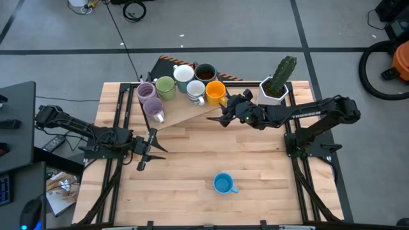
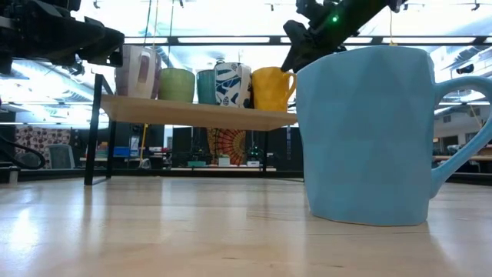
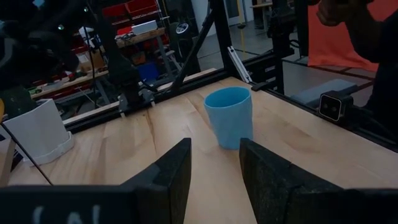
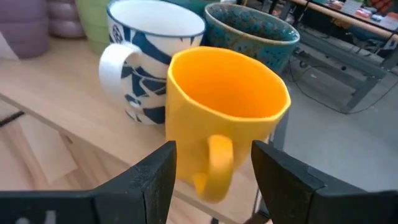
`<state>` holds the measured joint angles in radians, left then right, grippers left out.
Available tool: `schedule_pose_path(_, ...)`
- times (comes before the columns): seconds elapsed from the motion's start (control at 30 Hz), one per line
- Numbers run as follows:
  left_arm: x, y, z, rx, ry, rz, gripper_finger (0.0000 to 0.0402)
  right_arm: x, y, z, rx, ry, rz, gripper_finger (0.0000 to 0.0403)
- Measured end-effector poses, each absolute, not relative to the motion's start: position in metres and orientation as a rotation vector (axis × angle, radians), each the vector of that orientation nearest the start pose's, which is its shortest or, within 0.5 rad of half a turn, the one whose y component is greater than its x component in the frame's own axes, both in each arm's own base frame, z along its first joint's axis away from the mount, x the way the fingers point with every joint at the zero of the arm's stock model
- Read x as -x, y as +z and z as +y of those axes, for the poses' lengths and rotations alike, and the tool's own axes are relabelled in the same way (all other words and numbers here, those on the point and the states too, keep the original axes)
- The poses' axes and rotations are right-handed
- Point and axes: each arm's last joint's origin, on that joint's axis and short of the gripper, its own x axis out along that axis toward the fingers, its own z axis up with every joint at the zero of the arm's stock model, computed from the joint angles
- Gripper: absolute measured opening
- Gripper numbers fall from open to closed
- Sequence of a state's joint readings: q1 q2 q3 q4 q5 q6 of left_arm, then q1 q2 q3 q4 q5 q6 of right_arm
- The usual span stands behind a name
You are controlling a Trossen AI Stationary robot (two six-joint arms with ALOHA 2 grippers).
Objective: Place coffee mugs
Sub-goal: Adjust the purple, white-blue patterned, and yellow mugs on the shelf
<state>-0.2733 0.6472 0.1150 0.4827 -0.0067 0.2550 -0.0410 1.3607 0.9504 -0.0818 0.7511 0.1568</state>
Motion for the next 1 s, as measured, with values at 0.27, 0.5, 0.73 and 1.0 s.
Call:
schedule_pose_path(0.27, -0.142, 0.185, -0.040, -0.260, -0.271, 0.012, 0.0141, -0.302, 0.263, -0.043, 0.025, -0.827, 0.433, 0.0214)
schedule_pose_path(0.5, -0.142, 0.185, -0.039, -0.260, -0.270, 0.015, 0.0141, -0.304, 0.259, -0.051, 0.010, -0.850, 0.438, 0.0214)
schedule_pose_path(0.73, -0.142, 0.185, -0.039, -0.260, -0.270, 0.016, 0.0141, -0.304, 0.260, -0.054, 0.014, -0.862, 0.430, 0.0214)
schedule_pose_path(1.0, -0.142, 0.185, -0.039, -0.260, -0.270, 0.015, 0.0141, -0.304, 0.260, -0.058, 0.008, -0.861, 0.429, 0.0214)
